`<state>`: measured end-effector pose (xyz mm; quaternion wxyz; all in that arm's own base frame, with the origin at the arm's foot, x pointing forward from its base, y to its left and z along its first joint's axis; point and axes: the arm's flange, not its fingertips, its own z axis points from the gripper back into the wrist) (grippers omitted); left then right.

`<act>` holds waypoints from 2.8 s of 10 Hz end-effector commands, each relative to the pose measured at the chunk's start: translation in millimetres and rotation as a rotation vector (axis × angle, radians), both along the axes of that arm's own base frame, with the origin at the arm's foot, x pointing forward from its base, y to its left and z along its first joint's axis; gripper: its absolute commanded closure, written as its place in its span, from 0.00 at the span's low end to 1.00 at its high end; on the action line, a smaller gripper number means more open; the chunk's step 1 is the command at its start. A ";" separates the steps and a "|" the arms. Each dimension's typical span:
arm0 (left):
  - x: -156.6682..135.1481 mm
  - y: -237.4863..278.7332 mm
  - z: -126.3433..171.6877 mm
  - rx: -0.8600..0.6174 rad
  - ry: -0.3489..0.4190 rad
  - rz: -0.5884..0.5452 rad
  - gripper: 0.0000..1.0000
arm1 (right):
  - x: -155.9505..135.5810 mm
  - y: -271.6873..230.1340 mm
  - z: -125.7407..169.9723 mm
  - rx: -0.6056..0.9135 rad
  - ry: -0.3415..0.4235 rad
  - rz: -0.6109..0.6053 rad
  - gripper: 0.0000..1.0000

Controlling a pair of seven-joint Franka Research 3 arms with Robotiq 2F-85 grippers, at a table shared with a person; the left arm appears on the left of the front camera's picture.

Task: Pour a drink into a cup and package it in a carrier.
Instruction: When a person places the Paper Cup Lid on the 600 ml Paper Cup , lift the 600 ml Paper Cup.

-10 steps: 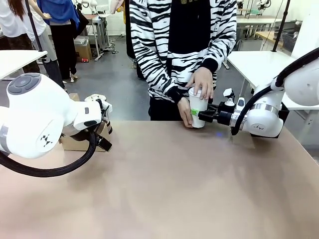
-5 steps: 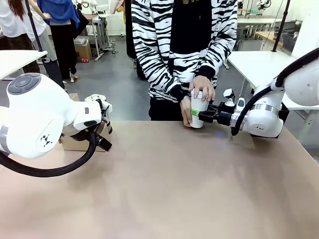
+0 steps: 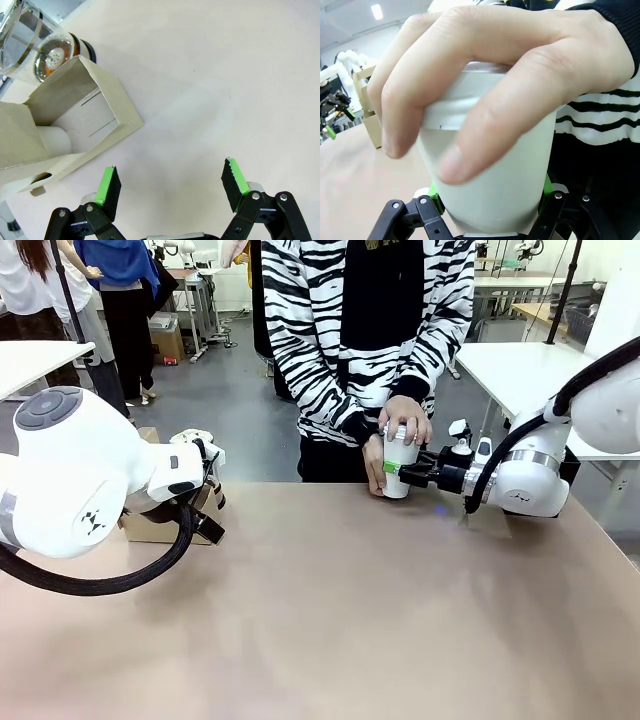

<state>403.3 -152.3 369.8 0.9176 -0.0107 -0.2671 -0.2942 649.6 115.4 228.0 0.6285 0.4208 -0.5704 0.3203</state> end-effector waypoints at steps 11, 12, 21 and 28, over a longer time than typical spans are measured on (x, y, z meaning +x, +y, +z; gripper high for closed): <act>-0.2 0.4 0.5 -0.003 0.000 0.000 0.00 | 1.8 3.4 7.2 0.016 -0.007 0.004 0.20; -0.2 0.4 0.5 -0.003 0.000 0.000 0.00 | 1.8 3.4 7.2 0.016 -0.007 0.004 0.20; -0.2 0.4 0.5 -0.003 0.000 0.000 0.00 | -18.4 -23.6 93.6 -0.012 -0.032 0.043 0.20; -0.2 0.4 0.5 -0.003 0.000 0.000 0.00 | -131.9 -74.6 301.5 -0.009 -0.094 0.068 0.20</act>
